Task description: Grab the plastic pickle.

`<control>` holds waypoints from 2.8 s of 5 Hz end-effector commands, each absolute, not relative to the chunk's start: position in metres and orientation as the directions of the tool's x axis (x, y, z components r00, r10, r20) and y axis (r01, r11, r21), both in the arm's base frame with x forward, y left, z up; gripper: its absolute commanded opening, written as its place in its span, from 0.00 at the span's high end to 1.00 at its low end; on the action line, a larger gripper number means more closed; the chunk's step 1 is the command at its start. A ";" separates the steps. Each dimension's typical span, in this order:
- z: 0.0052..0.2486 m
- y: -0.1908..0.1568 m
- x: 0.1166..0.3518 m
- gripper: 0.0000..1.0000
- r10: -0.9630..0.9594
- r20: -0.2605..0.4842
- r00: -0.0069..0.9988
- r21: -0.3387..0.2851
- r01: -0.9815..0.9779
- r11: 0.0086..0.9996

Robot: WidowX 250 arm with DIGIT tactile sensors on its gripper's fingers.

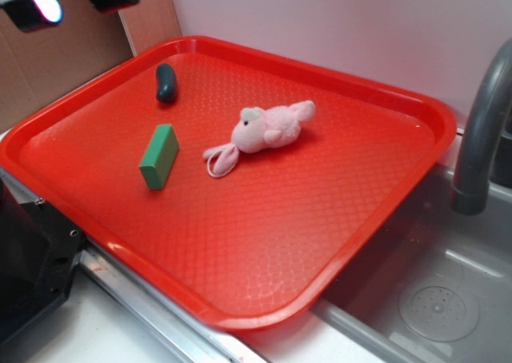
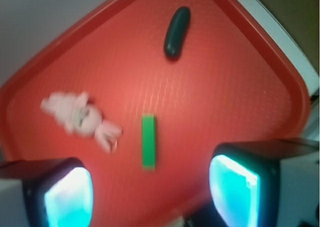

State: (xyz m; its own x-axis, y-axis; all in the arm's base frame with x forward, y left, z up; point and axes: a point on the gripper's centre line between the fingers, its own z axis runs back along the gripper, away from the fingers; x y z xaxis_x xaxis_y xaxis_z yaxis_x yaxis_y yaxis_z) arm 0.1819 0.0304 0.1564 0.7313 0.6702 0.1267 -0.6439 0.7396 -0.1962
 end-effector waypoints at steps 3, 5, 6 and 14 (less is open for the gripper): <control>0.063 0.084 0.258 0.00 0.821 0.261 0.508 -0.130 -0.824 0.552; 0.031 0.103 0.272 0.00 0.845 0.252 0.472 -0.098 -0.856 0.507; 0.025 0.106 0.274 0.00 0.844 0.253 0.472 -0.082 -0.859 0.505; 0.156 0.003 0.203 1.00 0.145 -0.095 0.985 -0.143 -0.158 0.977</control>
State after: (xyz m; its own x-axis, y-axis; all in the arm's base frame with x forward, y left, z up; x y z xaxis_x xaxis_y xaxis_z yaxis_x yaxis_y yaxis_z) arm 0.1970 -0.0172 0.1384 0.9750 0.1640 -0.1499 -0.1845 0.9736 -0.1344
